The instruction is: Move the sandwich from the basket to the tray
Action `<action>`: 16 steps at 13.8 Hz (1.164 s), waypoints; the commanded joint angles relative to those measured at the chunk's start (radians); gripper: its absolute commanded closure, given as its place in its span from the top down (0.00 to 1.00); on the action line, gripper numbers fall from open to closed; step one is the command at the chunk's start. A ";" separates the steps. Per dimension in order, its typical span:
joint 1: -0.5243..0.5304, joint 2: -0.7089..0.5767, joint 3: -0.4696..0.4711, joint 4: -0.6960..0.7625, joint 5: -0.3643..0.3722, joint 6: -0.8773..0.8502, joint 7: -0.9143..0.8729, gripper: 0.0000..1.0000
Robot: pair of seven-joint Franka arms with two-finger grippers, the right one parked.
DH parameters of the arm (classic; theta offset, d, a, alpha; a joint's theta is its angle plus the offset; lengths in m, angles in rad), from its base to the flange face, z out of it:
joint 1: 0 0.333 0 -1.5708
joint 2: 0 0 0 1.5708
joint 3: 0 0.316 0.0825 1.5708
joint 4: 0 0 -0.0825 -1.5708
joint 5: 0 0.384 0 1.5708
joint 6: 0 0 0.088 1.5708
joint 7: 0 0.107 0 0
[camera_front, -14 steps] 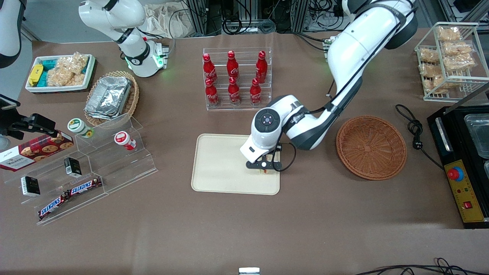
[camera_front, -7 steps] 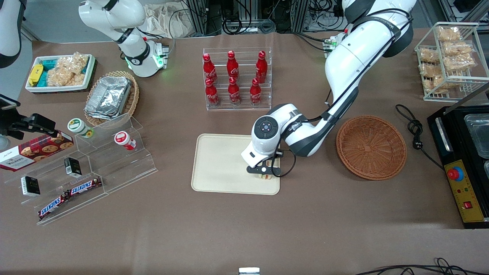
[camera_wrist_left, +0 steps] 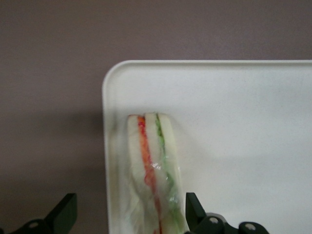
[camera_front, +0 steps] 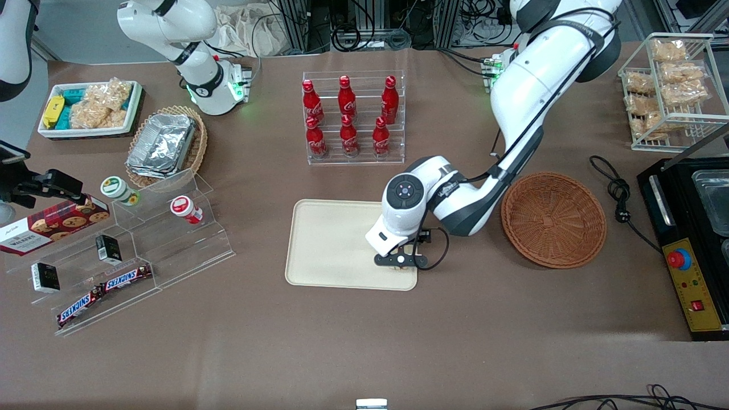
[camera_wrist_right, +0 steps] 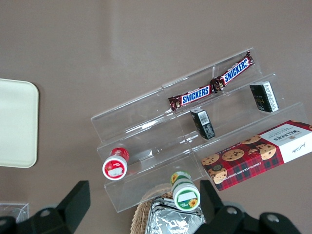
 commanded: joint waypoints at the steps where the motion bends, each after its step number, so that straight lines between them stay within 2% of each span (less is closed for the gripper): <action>1: 0.015 -0.163 0.003 -0.028 -0.005 -0.144 0.006 1.00; 3: 0.099 -0.288 -0.003 -0.112 -0.101 -0.149 0.036 1.00; 6: 0.217 -0.491 -0.014 -0.269 -0.222 -0.154 0.180 1.00; 10: 0.325 -0.740 -0.009 -0.473 -0.308 -0.166 0.295 0.99; 12: 0.395 -0.789 -0.008 -0.484 -0.365 -0.223 0.378 0.99; 16: 0.530 -0.786 -0.005 -0.394 -0.437 -0.326 0.536 0.99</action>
